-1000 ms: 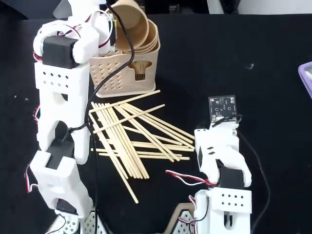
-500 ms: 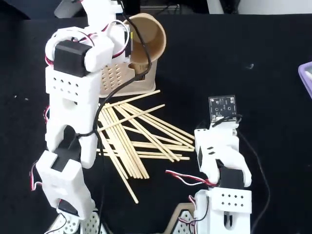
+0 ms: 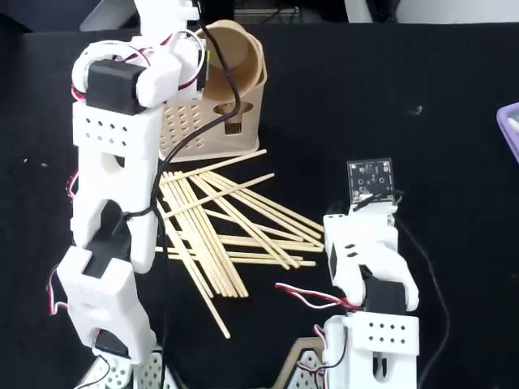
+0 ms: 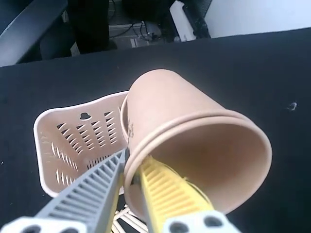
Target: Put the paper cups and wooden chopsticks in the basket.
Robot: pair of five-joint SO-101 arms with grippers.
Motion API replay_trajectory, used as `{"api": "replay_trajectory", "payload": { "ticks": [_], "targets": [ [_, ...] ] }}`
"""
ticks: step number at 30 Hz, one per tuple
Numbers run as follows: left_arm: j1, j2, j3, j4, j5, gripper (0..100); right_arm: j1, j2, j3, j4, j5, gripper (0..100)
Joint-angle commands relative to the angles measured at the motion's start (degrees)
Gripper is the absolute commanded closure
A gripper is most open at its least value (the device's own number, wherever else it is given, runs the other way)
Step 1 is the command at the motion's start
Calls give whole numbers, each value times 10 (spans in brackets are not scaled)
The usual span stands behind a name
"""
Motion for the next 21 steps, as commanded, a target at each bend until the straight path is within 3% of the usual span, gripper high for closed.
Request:
{"api": "replay_trajectory", "payload": {
  "ticks": [1, 4, 9, 14, 21],
  "targets": [
    [12, 4, -7, -15, -6, 970, -7, 4, -5, -10, -1, 779],
    [12, 4, -7, -19, -6, 955, -7, 4, -5, -10, -1, 779],
    [7, 2, -11, -33, 53, 796, -7, 4, -5, -10, 0, 779],
    [-8, 7, -31, -97, 100, 798, -7, 4, -5, -10, 0, 779],
    [-11, 20, 0, -199, 98, 798, -7, 4, -5, -10, 0, 779]
  ]
}}
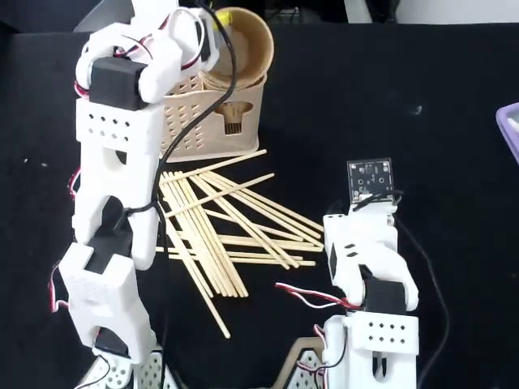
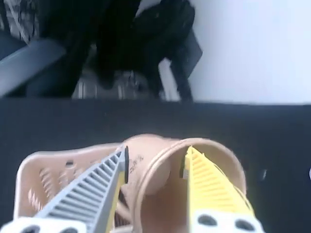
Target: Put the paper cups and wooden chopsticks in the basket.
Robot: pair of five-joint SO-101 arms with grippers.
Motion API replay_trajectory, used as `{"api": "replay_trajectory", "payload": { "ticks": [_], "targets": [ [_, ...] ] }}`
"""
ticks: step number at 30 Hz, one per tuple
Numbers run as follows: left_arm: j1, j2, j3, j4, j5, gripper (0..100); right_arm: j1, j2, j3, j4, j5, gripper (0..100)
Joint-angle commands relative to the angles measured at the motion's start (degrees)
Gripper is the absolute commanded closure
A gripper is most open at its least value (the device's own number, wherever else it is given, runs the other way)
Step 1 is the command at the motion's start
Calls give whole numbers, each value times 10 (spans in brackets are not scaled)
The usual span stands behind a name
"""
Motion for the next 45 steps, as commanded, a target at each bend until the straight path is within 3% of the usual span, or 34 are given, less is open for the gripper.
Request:
{"api": "replay_trajectory", "payload": {
  "ticks": [1, 16, 23, 28, 34, 39, 45],
  "targets": [
    [-7, 11, 7, -62, 4, 798, -7, 4, -5, -10, 0, 779],
    [-3, 26, 0, -98, 5, 798, -7, 4, -5, -10, 0, 779],
    [27, 21, -15, 42, 1, 798, -7, 4, -5, -10, 0, 779],
    [19, 6, -51, 99, -2, 798, -7, 4, -5, -9, 0, 779],
    [16, -35, -163, 218, -93, 798, -7, 4, -5, -9, 0, 779],
    [-83, -111, -67, 216, -78, 798, -7, 4, -22, 7, 3, 777],
    [-197, -305, 294, 214, -100, 798, -45, 9, -152, 121, 81, 777]
  ]
}}
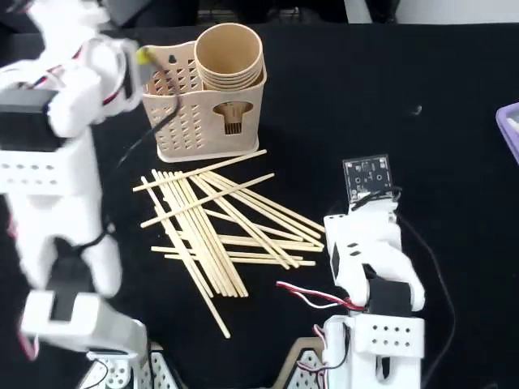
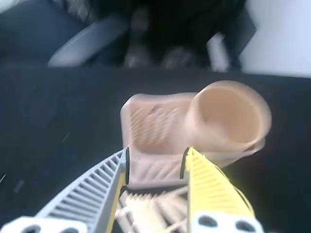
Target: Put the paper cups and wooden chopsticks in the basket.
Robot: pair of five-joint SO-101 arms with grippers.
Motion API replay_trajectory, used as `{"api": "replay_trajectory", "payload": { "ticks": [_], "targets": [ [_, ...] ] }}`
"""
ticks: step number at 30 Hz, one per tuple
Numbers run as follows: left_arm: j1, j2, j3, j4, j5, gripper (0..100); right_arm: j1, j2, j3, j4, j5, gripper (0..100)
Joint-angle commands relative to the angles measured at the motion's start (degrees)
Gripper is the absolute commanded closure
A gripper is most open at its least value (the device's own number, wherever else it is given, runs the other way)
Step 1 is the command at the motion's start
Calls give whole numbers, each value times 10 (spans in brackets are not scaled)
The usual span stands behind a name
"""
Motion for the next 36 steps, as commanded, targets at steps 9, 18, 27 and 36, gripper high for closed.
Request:
{"api": "replay_trajectory", "payload": {
  "ticks": [9, 18, 27, 36],
  "targets": [
    [-275, -387, 991, -311, -152, 798, -286, 59, -119, 99, 76, 779],
    [-380, -608, 1337, -473, -231, 798, -450, 385, -244, 21, -2, 776],
    [-364, -703, 1441, -477, -203, 798, -509, 707, -395, -74, -80, 776],
    [-364, -749, 1470, -473, -207, 798, -508, 908, -506, -73, -104, 779]
  ]
}}
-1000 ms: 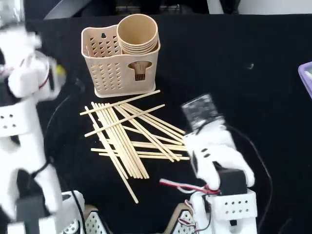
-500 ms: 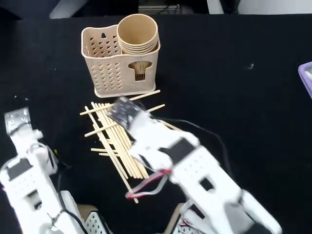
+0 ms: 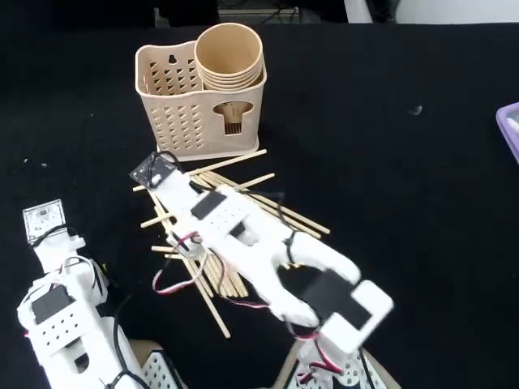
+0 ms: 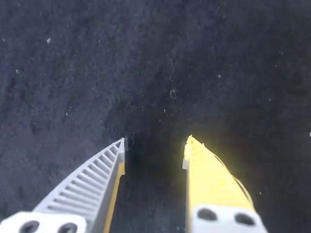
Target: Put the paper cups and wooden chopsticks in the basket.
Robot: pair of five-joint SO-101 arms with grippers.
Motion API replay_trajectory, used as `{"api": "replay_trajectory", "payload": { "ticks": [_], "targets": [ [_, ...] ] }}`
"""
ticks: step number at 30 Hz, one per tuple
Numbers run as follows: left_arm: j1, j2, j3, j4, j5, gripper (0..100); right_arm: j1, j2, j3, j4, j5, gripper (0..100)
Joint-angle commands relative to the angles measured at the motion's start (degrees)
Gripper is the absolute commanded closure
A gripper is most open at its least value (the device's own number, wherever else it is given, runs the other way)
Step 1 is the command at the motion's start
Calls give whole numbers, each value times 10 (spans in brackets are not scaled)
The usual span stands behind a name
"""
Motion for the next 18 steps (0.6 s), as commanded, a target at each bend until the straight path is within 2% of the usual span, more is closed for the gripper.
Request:
{"api": "replay_trajectory", "payload": {
  "ticks": [1, 3, 7, 11, 18],
  "targets": [
    [6, -20, 0, -3, 4, 798, -5, 40, -40, -7, -4, 782],
    [6, -25, 2, -3, 4, 798, -4, 48, -42, 4, 1, 823],
    [6, -32, 4, -3, 4, 798, 25, 21, -37, 13, 2, 992],
    [6, -32, 5, -3, 4, 798, 67, -43, -19, 51, 5, 988],
    [6, -32, 5, -3, 4, 798, 118, -206, 78, 127, 106, 988]
  ]
}}
